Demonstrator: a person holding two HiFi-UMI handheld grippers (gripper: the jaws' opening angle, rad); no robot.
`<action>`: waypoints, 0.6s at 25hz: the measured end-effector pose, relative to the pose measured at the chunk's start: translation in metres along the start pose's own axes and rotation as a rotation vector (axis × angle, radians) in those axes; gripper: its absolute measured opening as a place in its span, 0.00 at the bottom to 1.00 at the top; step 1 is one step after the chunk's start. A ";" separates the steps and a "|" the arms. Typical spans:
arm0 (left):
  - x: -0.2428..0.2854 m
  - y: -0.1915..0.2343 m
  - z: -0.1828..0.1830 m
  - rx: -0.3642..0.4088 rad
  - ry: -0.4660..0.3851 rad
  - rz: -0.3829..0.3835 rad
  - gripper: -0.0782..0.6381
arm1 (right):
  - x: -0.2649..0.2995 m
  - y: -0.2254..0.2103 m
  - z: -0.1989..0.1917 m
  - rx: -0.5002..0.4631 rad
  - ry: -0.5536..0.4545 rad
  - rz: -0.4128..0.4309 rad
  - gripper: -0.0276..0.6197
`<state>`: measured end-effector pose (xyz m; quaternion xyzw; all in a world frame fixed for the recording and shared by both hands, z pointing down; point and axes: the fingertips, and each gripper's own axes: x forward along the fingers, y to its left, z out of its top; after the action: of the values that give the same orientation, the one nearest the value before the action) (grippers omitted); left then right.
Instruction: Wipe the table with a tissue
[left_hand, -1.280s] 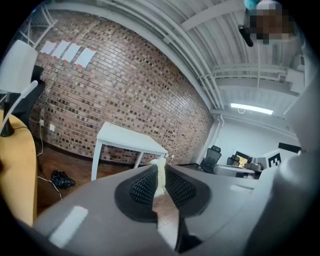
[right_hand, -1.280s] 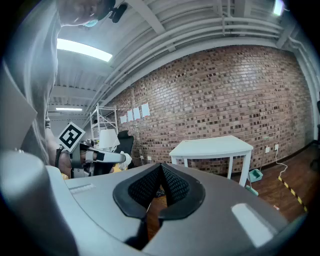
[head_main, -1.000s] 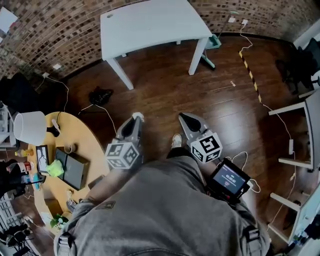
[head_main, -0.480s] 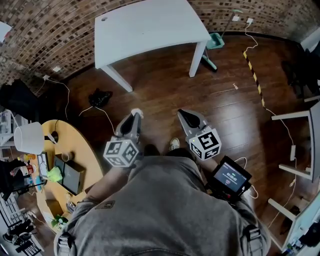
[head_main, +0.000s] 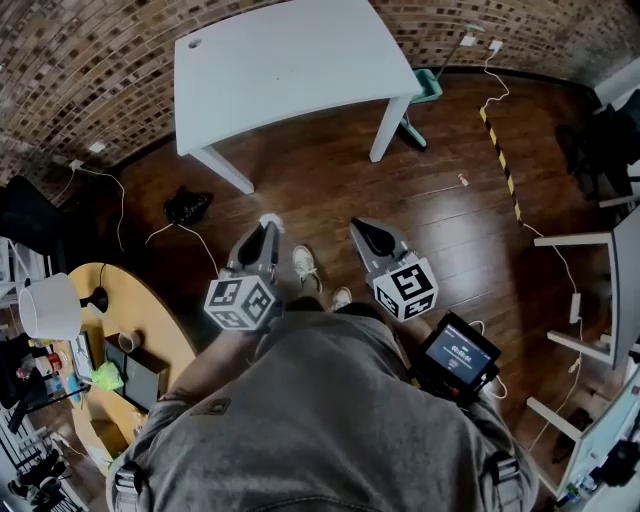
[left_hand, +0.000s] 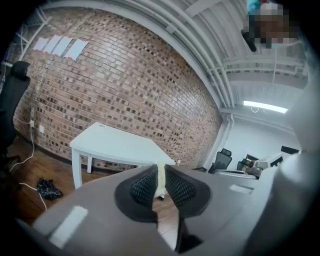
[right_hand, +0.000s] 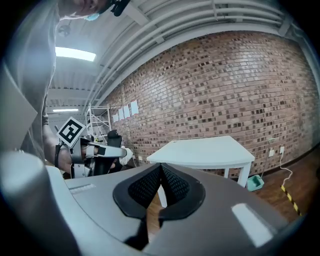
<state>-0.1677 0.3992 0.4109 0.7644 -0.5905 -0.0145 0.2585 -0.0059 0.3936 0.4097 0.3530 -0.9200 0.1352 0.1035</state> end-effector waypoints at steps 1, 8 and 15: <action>0.010 0.004 0.004 -0.002 -0.001 -0.009 0.17 | 0.008 -0.004 0.003 -0.005 0.003 -0.006 0.06; 0.065 0.039 0.042 0.003 -0.010 -0.063 0.17 | 0.067 -0.025 0.035 -0.031 0.001 -0.042 0.06; 0.101 0.064 0.059 0.002 0.014 -0.096 0.17 | 0.105 -0.045 0.050 -0.025 -0.004 -0.092 0.06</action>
<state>-0.2135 0.2737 0.4147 0.7922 -0.5512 -0.0212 0.2610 -0.0566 0.2800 0.4001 0.3936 -0.9047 0.1182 0.1122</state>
